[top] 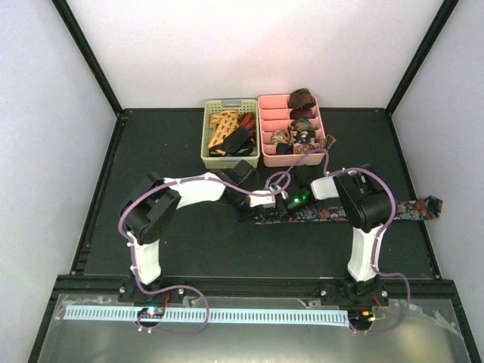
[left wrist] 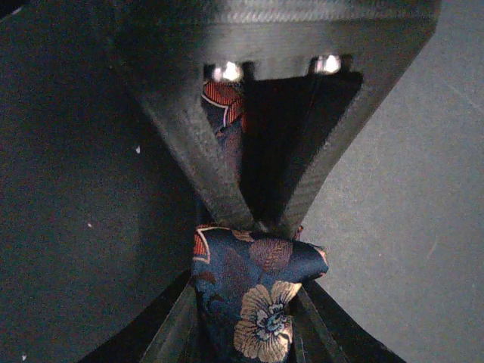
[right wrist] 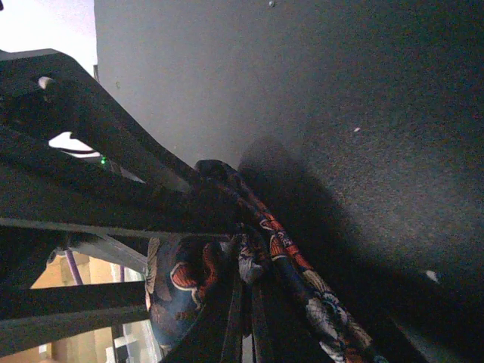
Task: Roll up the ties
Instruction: Roll the tie at the center of the board.
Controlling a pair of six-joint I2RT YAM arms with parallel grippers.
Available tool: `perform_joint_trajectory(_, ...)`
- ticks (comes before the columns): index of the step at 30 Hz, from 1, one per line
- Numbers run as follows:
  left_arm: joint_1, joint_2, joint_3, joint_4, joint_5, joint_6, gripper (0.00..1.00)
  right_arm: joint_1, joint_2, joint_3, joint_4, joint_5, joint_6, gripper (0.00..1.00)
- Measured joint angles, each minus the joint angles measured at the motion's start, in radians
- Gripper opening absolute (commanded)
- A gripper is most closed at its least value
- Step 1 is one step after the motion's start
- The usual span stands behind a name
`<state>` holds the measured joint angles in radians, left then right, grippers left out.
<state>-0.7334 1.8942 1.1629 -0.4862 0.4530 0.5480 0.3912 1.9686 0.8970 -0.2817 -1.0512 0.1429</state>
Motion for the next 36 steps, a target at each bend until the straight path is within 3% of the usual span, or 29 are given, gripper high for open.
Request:
perform_joint_trajectory(9,-0.015,0.010,-0.012,0.040,-0.008,-0.018,0.28,-0.006,0.000,0.006,-0.019,-0.005,-0.007,0.11)
perform_joint_trajectory(23,-0.040,0.062,0.048,0.028,-0.038,-0.055,0.26,-0.104,-0.050,0.048,-0.238,-0.019,-0.136,0.31)
perform_joint_trajectory(36,-0.047,0.071,0.063,0.023,-0.049,-0.063,0.26,-0.064,-0.038,0.011,-0.044,-0.048,0.011,0.26)
